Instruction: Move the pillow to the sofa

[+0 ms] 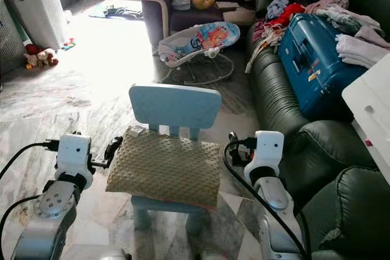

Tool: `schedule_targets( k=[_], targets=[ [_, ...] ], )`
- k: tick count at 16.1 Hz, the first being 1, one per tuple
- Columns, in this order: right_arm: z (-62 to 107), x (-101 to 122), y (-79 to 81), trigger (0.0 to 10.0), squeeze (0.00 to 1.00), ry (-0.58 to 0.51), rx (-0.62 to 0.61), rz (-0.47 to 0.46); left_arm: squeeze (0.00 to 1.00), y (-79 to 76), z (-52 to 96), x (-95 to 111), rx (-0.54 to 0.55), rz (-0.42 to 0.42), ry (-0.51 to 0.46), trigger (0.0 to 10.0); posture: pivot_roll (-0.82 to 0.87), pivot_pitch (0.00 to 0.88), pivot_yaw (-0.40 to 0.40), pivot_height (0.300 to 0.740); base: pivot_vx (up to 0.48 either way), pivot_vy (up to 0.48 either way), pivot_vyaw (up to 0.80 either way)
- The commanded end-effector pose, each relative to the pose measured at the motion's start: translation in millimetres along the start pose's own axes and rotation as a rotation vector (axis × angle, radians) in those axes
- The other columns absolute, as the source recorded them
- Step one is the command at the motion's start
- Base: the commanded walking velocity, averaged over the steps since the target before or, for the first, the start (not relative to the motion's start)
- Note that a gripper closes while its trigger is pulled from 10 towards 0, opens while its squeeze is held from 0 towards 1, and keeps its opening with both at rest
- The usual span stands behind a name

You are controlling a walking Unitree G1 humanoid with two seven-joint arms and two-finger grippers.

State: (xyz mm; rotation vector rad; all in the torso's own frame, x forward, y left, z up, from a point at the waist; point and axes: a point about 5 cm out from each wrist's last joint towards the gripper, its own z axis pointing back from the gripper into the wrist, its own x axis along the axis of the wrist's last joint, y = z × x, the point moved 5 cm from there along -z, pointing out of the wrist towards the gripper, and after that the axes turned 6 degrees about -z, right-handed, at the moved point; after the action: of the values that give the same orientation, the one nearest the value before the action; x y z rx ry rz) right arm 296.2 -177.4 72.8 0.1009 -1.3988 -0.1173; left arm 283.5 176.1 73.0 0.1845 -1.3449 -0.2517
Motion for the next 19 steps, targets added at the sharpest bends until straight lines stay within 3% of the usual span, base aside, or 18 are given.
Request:
schedule_targets(
  k=[1, 9, 14, 19],
  targets=[
    [0.1, 3, -1.5, 10.0, 0.00, -0.007, 0.001, 0.001, 0.00, 2.3, 0.1, -1, 0.015, 0.000, 0.005, 10.0, -0.01, 0.000, -0.048, 0.670, 0.000, 0.000, 0.00],
    [0.0, 4, 0.4, 10.0, 0.00, -0.011, 0.005, -0.004, 0.00, 10.2, -4.8, 6, 0.053, -0.002, -0.008, 10.0, -0.01, 0.000, -0.052, 0.584, 0.000, 0.000, 0.00],
    [-1.0, 5, 0.1, 10.0, 0.00, -0.011, 0.008, -0.008, 0.00, 24.9, -7.5, 14, 0.135, -0.042, -0.026, 10.0, -0.01, 0.000, -0.052, 0.584, 0.000, 0.000, 0.00],
    [-0.8, 5, 1.9, 10.0, 0.00, -0.011, 0.019, -0.011, 0.00, 25.4, -7.6, 15, 0.134, -0.031, -0.029, 10.0, -0.01, 0.000, -0.052, 0.584, 0.000, 0.000, 0.00]
  ],
)
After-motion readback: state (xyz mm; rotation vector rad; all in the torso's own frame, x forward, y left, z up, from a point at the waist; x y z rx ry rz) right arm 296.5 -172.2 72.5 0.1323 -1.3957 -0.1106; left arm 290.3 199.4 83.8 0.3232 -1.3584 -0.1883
